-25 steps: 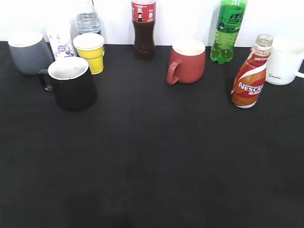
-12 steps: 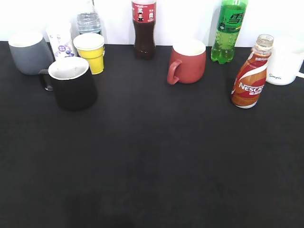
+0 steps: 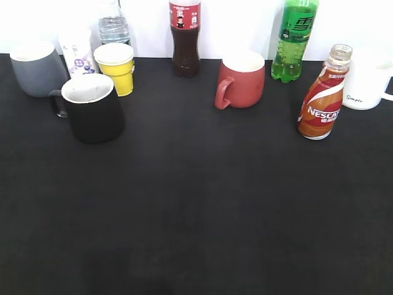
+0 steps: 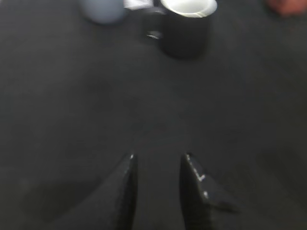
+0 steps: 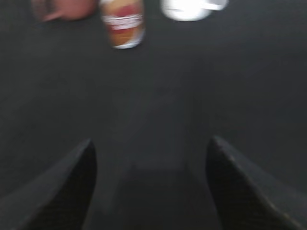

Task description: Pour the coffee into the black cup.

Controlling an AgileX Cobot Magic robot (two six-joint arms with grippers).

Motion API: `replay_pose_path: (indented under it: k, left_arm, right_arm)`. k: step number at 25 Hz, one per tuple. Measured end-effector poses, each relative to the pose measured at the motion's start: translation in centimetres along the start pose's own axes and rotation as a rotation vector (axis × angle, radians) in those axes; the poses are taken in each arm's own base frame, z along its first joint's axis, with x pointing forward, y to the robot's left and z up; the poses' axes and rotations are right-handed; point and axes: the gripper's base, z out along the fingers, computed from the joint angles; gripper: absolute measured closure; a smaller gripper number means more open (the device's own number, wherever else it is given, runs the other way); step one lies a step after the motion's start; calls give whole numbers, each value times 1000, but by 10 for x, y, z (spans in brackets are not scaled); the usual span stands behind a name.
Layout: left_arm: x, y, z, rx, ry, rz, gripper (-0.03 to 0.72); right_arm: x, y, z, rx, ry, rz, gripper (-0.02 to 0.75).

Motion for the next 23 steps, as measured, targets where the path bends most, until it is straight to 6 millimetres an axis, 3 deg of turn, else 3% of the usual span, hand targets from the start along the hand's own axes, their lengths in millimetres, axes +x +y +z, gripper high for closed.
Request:
replay_pose_path:
  k: [5,23]
  left_arm:
    - [5,-1,-8,-88,-59,-46,451]
    - [5,-1,-8,-92,-59,-46,451]
  right_arm:
    - [0,1,-1,137,-17,69,182]
    - [0,1,-1,142,-17,71,183]
